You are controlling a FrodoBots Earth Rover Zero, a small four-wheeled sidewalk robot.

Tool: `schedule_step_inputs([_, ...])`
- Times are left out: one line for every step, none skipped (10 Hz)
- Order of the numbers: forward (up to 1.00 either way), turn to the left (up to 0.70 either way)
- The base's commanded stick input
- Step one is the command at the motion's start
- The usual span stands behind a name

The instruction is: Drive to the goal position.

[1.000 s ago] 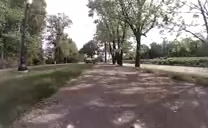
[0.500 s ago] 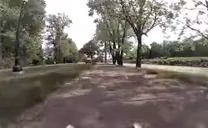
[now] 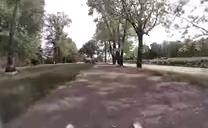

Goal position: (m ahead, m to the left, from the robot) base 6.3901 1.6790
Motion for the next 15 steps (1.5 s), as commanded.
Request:
schedule_step_inputs([1.00, 0.00])
schedule_step_inputs([1.00, 0.00])
schedule_step_inputs([1.00, 0.00])
schedule_step_inputs([1.00, 0.00])
schedule_step_inputs([1.00, 0.00])
schedule_step_inputs([1.00, 0.00])
schedule_step_inputs([1.00, 0.00])
schedule_step_inputs([1.00, 0.00])
schedule_step_inputs([1.00, 0.00])
schedule_step_inputs([1.00, 0.00])
schedule_step_inputs([1.00, 0.00])
schedule_step_inputs([1.00, 0.00])
schedule_step_inputs([1.00, 0.00])
schedule_step_inputs([1.00, 0.00])
schedule_step_inputs([1.00, 0.00])
